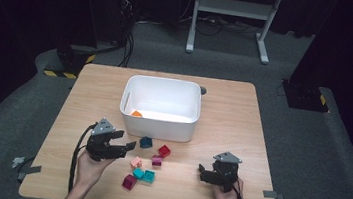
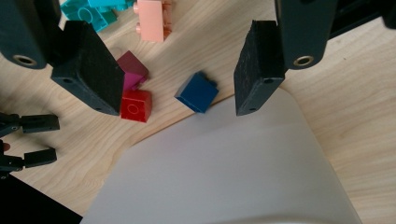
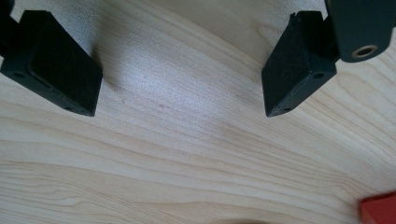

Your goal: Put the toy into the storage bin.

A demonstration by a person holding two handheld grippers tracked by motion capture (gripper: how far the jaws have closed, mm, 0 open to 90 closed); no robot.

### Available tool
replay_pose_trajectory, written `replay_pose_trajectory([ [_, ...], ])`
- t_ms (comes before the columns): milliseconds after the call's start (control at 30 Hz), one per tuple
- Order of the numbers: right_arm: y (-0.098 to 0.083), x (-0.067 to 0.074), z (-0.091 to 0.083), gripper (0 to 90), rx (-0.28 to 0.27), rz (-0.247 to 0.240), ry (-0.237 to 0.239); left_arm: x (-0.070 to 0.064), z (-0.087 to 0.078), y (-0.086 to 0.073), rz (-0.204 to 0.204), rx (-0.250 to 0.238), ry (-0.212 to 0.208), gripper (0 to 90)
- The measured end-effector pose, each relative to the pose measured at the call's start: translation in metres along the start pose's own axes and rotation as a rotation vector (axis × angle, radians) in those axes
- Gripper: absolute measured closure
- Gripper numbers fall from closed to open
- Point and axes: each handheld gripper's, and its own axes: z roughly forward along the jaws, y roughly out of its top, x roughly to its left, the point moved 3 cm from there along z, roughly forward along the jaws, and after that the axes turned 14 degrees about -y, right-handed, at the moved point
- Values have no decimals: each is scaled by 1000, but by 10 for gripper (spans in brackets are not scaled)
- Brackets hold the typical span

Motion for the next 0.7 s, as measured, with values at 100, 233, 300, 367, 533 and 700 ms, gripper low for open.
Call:
replay_pose_trajectory([
  [100,0,0,0,120,0,0,0,-1,3,-7,-9,3,-5,335],
  [233,0,0,0,120,0,-1,0,-1,5,-11,-20,6,-19,338],
  [300,0,0,0,121,0,-2,0,-1,8,-14,-21,10,-24,338],
  [367,0,0,0,125,-1,-3,2,-4,11,-17,-13,25,-25,338],
  [533,0,0,0,125,0,1,0,-8,16,-24,3,53,-22,336],
  [700,0,0,0,125,-1,0,1,-10,18,-32,-7,76,-24,335],
])
